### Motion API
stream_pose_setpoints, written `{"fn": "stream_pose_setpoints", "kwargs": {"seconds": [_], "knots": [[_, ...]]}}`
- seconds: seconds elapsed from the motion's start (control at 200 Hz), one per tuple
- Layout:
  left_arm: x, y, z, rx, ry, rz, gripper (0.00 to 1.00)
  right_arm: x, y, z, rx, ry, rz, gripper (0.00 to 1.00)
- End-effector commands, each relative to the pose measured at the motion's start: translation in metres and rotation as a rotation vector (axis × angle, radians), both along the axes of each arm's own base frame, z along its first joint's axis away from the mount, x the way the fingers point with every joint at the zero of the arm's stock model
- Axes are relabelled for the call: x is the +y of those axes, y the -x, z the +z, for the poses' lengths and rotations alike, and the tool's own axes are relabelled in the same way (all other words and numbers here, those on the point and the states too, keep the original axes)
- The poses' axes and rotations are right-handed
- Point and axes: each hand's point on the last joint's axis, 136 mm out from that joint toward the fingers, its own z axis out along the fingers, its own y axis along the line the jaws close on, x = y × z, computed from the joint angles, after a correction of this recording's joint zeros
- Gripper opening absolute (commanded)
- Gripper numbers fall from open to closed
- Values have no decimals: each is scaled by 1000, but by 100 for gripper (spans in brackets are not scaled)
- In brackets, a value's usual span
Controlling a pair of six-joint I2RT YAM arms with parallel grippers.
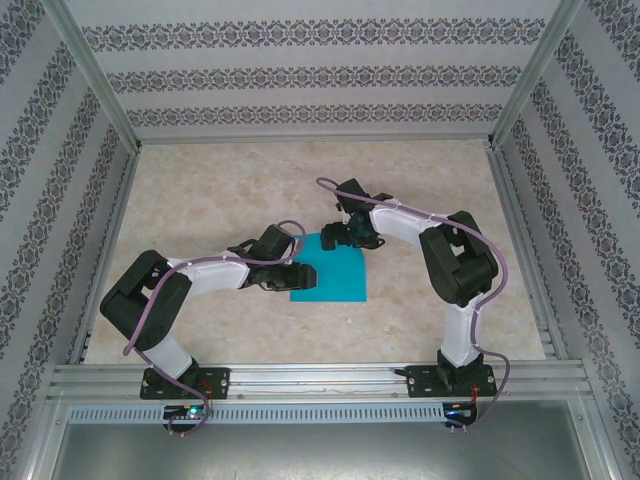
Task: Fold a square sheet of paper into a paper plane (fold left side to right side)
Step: Pick up the square sheet of paper from the center of the table.
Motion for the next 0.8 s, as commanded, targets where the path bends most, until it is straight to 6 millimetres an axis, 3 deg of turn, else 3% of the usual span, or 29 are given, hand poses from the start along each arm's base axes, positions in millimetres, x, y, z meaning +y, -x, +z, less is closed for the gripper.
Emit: {"fn": "stream_pose_setpoints", "kwargs": {"seconds": [0.0, 0.215, 0.54, 0.794], "knots": [[3, 6, -16, 24, -39, -14, 57, 9, 23, -3, 60, -6, 29, 92], [-2, 6, -13, 20, -9, -12, 56, 18, 39, 11, 44, -11, 62, 88], [-5, 1, -5, -7, 27, -7, 58, 22, 57, 5, 91, -32, 100, 66], [-3, -6, 23, -68, 93, 14, 62, 27, 63, 17, 86, -120, 122, 49]]}}
